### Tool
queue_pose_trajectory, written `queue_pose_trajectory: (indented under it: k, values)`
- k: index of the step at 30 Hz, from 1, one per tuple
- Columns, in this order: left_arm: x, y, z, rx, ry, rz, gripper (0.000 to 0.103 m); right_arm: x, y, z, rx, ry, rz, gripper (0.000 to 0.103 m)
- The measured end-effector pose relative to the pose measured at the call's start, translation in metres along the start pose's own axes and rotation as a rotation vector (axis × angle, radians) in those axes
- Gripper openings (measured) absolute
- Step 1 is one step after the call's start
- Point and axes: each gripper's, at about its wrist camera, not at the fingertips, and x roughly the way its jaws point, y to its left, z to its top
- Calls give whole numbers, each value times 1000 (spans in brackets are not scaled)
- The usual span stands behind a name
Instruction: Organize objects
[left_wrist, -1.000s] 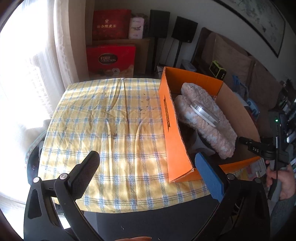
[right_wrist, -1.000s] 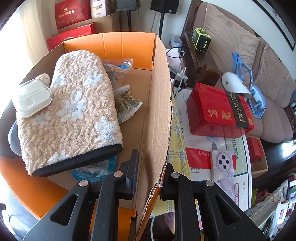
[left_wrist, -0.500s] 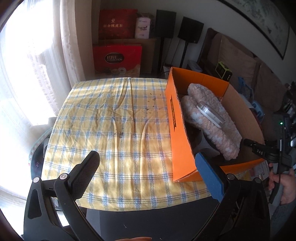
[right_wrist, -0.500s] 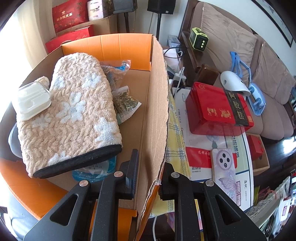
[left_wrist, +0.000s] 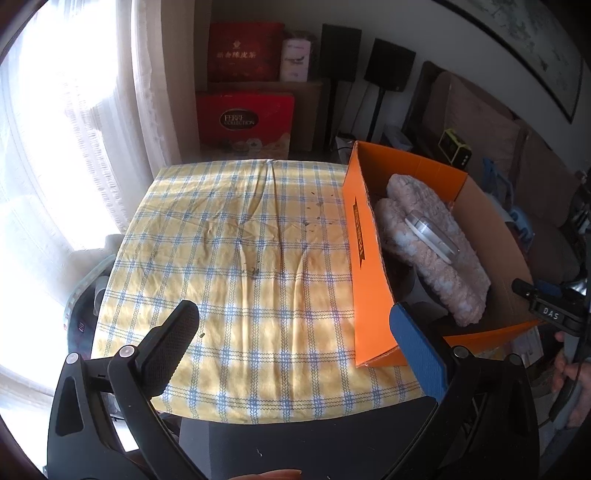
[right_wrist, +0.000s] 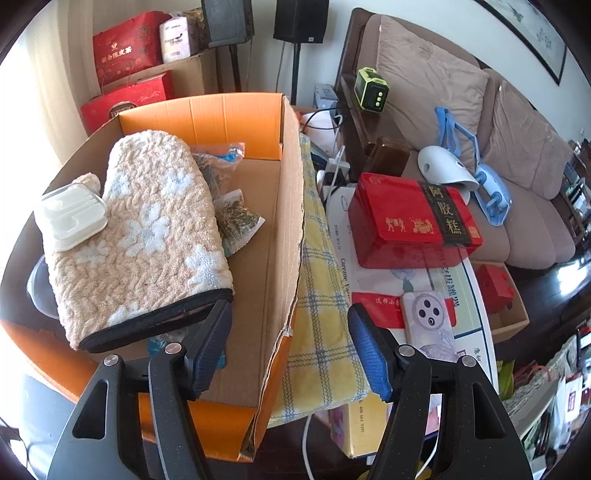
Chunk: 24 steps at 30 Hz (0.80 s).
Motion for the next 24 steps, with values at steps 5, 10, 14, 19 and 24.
queue_pose_trajectory:
  k: [5, 10, 14, 19, 24]
  values:
    - [-2, -1, 1, 5, -6, 10, 103, -36, 4, 7, 10, -90, 8, 80]
    - [-6, 0, 2, 7, -15, 14, 103, -59, 17, 11, 8, -144, 38, 84]
    - [-10, 2, 5, 1, -25, 23, 103, -66, 30, 11, 6, -153, 76, 86]
    - [-12, 5, 5, 0, -32, 40, 103, -72, 47, 8, -6, -162, 107, 88]
    - [-15, 5, 3, 2, -38, 48, 103, -79, 65, 6, -22, -184, 135, 89]
